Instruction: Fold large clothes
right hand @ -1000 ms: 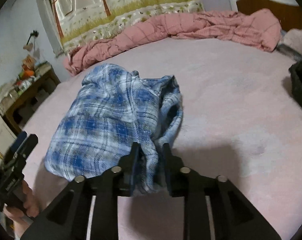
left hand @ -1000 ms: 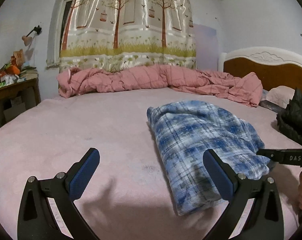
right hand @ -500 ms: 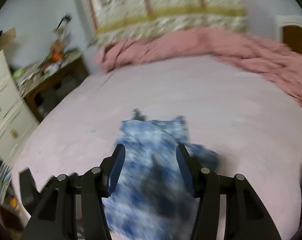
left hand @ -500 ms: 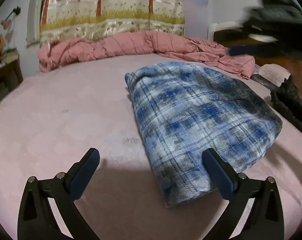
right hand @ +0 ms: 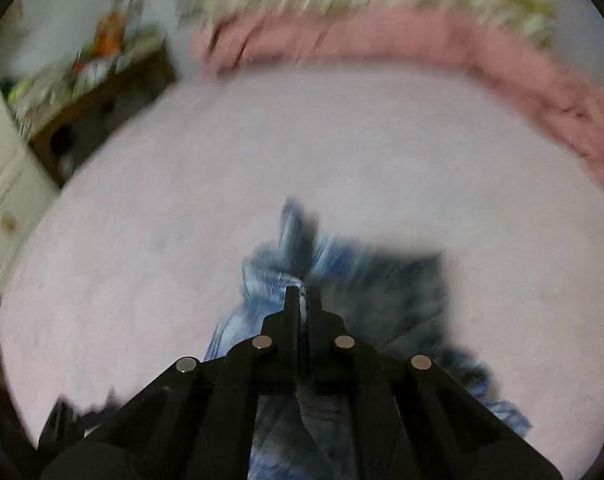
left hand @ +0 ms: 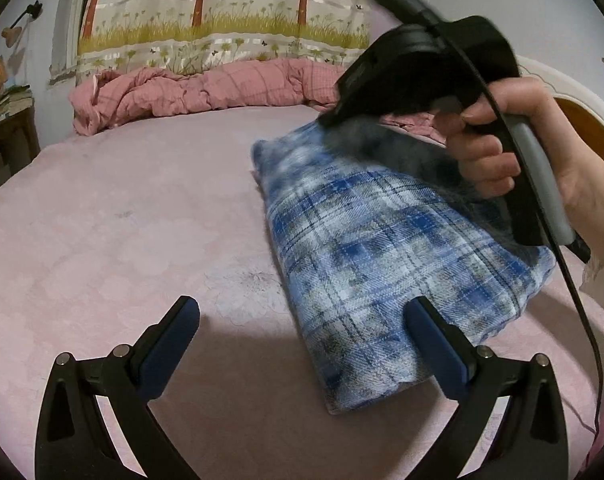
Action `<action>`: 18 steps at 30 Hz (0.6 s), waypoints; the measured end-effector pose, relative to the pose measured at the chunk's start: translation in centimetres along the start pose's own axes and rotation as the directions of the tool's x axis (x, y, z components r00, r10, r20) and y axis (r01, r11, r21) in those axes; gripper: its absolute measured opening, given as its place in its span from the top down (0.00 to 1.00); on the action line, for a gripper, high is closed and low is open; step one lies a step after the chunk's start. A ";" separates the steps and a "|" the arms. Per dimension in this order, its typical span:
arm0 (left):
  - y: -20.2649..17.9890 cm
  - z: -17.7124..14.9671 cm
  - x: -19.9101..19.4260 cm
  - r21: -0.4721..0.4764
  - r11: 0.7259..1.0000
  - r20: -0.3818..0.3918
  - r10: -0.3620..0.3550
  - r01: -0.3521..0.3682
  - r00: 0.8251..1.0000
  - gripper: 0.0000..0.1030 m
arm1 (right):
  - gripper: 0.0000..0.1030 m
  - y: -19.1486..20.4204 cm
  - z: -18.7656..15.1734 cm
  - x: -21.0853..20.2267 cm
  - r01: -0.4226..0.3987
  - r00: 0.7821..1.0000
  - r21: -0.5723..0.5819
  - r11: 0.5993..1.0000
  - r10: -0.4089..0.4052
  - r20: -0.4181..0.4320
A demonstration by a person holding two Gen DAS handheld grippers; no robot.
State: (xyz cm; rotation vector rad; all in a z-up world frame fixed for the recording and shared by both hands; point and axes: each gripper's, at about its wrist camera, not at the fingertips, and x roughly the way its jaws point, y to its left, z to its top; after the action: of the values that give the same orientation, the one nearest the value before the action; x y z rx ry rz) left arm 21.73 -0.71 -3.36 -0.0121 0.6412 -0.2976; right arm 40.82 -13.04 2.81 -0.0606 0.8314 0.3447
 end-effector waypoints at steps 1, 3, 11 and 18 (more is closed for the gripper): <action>0.0 0.0 0.0 0.004 1.000 0.003 0.000 0.000 1.000 0.00 | 0.97 -0.3 0.0 -0.9 0.033 0.998 0.020 0.999 -0.034 0.057; 0.1 0.0 0.0 0.010 1.000 0.003 0.001 -0.001 1.000 0.00 | 0.97 -1.5 0.3 -1.5 0.049 0.997 0.078 0.996 -0.054 0.061; 0.2 0.2 0.1 0.008 1.000 0.000 -0.002 0.002 1.000 0.00 | 0.93 -4.1 -2.1 0.5 0.062 0.996 0.127 0.990 -0.054 -0.069; 0.4 0.3 0.2 0.010 1.000 0.002 0.005 -0.005 1.000 0.00 | 0.35 -4.7 -6.2 -9.5 -0.018 0.990 0.101 0.995 0.004 0.141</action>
State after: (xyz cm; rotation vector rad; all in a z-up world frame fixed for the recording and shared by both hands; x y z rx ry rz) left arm 22.13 -0.44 -3.26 -0.0016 0.6380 -0.2962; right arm 31.98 -21.28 5.23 0.0626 0.7088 0.3126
